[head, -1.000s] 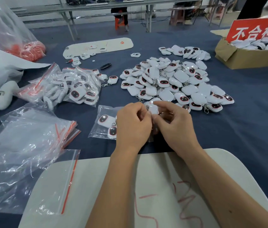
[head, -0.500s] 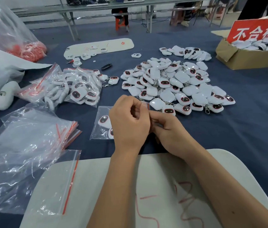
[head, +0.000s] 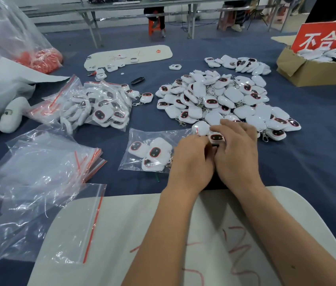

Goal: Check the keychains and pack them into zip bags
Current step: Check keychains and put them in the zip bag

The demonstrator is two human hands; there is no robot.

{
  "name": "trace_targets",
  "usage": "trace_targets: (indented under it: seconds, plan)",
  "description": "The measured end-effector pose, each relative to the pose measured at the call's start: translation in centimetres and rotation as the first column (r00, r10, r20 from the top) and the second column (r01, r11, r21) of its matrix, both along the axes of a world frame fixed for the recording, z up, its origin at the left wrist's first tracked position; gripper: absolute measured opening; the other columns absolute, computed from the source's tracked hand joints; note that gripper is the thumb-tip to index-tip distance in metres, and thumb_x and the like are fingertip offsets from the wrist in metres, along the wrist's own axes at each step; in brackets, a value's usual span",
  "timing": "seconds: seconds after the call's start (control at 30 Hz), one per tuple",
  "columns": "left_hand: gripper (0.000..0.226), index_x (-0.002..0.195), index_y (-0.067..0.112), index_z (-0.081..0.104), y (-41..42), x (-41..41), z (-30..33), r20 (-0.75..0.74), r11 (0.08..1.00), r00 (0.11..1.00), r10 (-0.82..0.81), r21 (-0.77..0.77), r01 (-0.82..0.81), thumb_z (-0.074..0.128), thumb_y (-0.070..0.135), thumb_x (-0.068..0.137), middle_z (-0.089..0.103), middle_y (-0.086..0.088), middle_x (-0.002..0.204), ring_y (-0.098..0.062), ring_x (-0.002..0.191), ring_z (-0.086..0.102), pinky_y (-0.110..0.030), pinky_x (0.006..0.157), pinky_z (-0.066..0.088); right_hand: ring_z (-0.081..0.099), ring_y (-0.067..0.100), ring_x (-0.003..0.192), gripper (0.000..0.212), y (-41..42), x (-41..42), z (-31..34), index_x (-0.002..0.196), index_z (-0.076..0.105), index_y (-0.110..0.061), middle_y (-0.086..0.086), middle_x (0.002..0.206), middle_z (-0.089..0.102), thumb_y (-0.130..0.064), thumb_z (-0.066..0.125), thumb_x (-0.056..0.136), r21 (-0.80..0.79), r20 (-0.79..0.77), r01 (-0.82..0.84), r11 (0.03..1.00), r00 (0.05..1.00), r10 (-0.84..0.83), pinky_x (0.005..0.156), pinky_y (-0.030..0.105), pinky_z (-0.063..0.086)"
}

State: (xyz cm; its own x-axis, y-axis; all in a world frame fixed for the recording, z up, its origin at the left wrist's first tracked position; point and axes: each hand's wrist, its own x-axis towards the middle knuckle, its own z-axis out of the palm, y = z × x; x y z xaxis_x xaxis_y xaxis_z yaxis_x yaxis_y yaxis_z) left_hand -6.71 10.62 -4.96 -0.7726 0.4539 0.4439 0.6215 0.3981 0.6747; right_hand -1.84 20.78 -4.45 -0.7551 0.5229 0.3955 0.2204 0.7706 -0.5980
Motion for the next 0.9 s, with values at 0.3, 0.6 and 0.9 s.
trace_targets:
  seconds: [0.3, 0.6, 0.9]
  plan:
    - [0.024, 0.067, 0.010, 0.062, -0.2, -0.5, -0.1, 0.178, 0.998, 0.983, 0.034, 0.053, -0.044, 0.071, 0.013, 0.090, 0.062, 0.002, 0.064, -0.017, 0.063, 0.052, -0.034, 0.062, 0.042, 0.047, 0.029, 0.125, 0.042, -0.6, 0.2, 0.4, 0.136, 0.066, -0.014, 0.008, 0.131, 0.058, -0.007, 0.061, 0.095, 0.022, 0.144, 0.064, 0.998, 0.987, -0.066, 0.103, 0.034, 0.037]
    - [0.021, 0.069, 0.016, 0.062, -1.3, -1.7, 0.0, 0.216, 0.979, 0.960, 0.176, 0.059, -0.193, 0.068, 0.012, 0.089, 0.063, 0.004, 0.067, -0.013, 0.065, 0.056, -0.030, 0.066, 0.046, 0.035, 0.028, 0.122, 0.026, -0.7, 0.2, 0.5, 0.125, 0.073, -0.023, 0.007, 0.126, 0.044, -0.030, 0.065, 0.101, 0.073, 0.167, 0.101, 0.992, 0.980, -0.112, 0.084, 0.025, 0.027]
    - [0.008, 0.092, 0.023, 0.069, -1.5, -1.2, 0.7, 0.393, 0.963, 0.919, 0.012, 0.242, -0.116, 0.062, 0.024, 0.089, 0.072, 0.001, 0.083, -0.024, 0.072, 0.072, -0.048, 0.075, 0.062, 0.050, 0.021, 0.083, 0.027, -0.7, 0.0, 0.2, 0.087, 0.075, -0.002, 0.007, 0.092, 0.057, -0.020, 0.063, 0.104, -0.027, -0.226, 0.056, 0.998, 0.972, -0.061, 0.074, 0.024, 0.032]
